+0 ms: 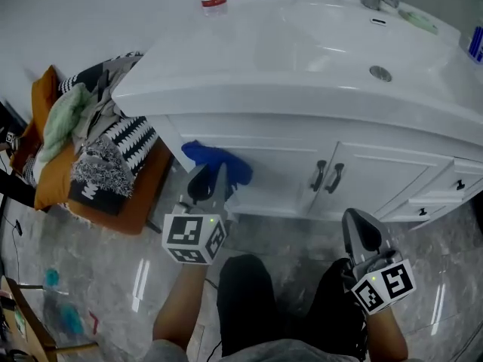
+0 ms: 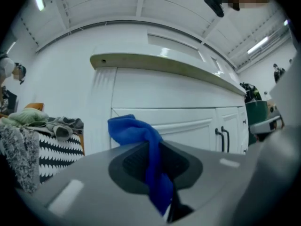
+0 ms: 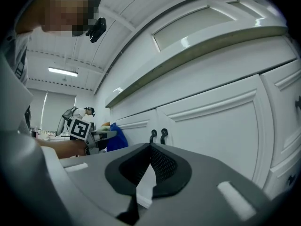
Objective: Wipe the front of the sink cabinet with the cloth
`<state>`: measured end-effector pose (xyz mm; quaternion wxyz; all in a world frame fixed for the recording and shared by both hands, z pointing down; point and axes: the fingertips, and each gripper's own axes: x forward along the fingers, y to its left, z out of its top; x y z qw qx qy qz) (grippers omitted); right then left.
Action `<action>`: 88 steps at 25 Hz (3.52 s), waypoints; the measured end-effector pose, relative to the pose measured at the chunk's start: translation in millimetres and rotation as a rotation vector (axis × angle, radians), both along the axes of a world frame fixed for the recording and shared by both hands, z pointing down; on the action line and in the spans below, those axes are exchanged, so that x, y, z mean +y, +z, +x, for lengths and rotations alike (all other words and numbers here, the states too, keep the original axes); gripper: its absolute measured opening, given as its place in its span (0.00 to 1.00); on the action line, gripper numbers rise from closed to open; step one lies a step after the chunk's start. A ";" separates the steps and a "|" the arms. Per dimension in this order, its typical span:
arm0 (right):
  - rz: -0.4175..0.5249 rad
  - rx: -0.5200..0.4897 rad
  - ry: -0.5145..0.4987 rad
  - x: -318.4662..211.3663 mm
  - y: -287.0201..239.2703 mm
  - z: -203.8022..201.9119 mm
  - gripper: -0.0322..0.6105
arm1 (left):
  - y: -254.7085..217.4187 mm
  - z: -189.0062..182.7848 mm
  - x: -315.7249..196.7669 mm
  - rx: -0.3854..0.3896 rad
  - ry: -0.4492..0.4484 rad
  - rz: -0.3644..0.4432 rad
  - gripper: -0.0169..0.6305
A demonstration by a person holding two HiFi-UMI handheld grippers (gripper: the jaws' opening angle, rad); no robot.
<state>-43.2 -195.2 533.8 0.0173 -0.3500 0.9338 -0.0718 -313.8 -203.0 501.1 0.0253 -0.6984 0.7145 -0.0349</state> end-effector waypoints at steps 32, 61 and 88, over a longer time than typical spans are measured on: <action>-0.011 0.004 0.278 -27.3 -13.0 100.8 0.05 | -38.6 261.3 -55.8 0.048 0.466 0.048 0.12; -0.015 -0.013 0.456 -4.4 -14.1 220.0 0.05 | 45.3 413.4 -105.6 0.236 0.596 -0.131 0.12; -0.055 0.025 0.215 -10.1 14.4 67.0 0.05 | 36.4 158.5 -42.7 0.137 0.177 -0.043 0.12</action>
